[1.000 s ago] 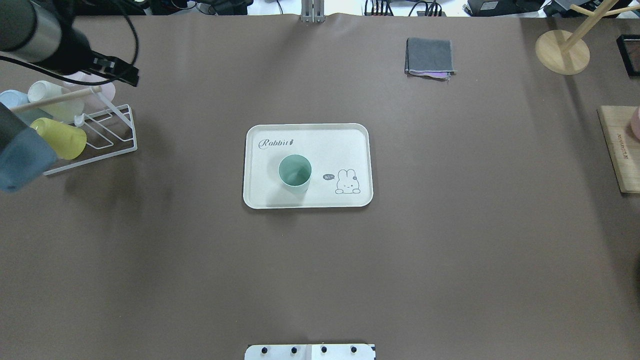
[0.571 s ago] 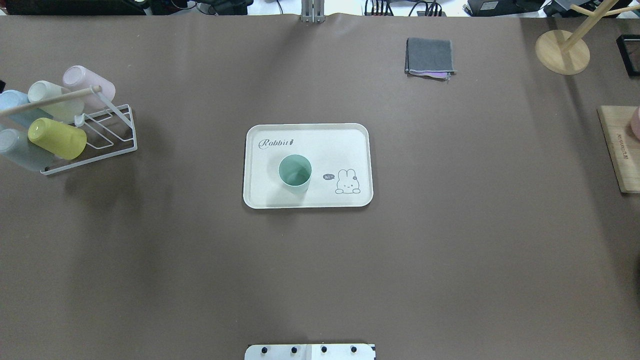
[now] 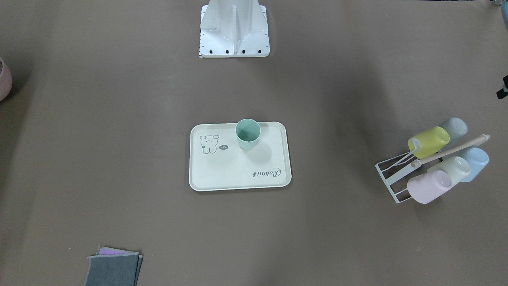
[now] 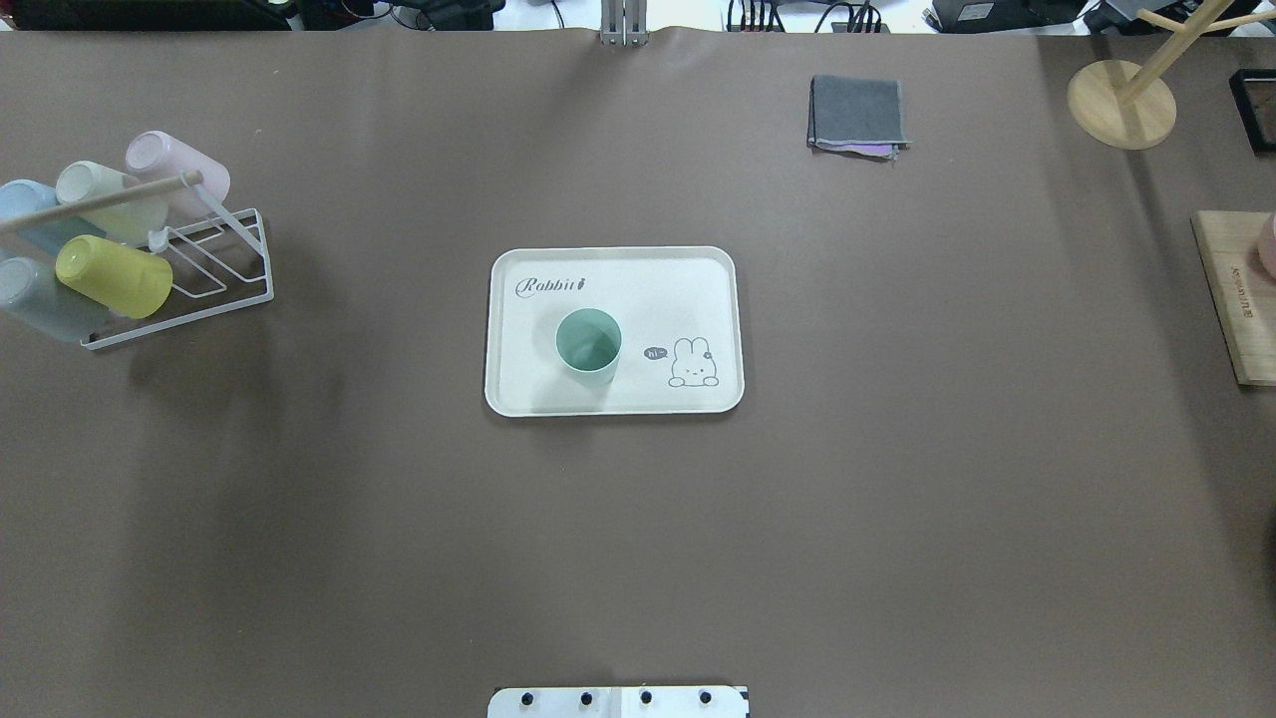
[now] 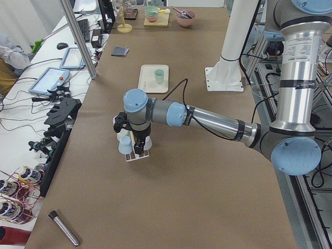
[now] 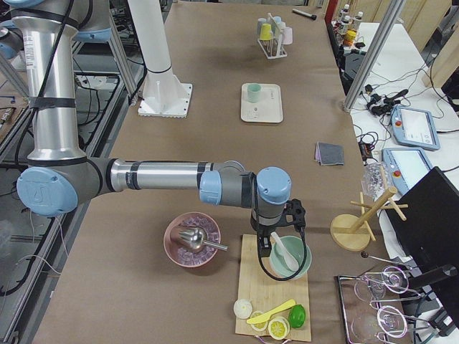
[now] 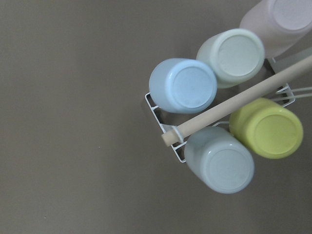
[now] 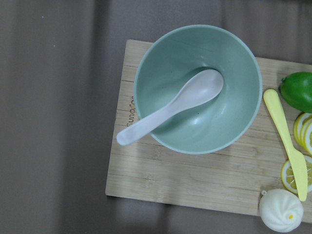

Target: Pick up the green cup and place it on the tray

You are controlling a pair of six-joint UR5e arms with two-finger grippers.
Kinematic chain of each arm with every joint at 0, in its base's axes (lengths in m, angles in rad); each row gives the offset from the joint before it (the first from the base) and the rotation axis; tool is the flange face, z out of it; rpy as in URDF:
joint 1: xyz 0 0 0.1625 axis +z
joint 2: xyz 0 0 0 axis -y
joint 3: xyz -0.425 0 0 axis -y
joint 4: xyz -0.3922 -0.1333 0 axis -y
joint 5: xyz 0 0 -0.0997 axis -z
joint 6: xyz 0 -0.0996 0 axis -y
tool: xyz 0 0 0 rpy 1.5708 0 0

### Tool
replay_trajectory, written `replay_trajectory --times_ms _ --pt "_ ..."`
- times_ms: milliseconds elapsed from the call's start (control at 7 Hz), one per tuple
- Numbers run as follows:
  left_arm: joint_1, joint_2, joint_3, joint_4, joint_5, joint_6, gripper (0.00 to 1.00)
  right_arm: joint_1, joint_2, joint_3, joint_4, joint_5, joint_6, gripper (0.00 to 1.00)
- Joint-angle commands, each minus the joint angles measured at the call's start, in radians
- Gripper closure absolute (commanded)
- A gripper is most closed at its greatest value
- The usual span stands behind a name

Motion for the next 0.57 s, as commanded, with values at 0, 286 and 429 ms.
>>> replay_trajectory --times_ms 0,286,429 --pt "-0.043 0.044 -0.037 0.001 -0.01 0.04 0.03 0.0 -0.001 0.001 0.0 -0.001 -0.002 0.0" --pt "-0.04 0.038 -0.036 0.0 -0.025 0.034 0.02 0.0 -0.001 -0.001 0.0 -0.001 0.0 0.0" --pt "-0.043 0.056 -0.024 0.003 -0.022 0.029 0.02 0.0 -0.001 -0.001 0.0 -0.002 0.0 0.0"
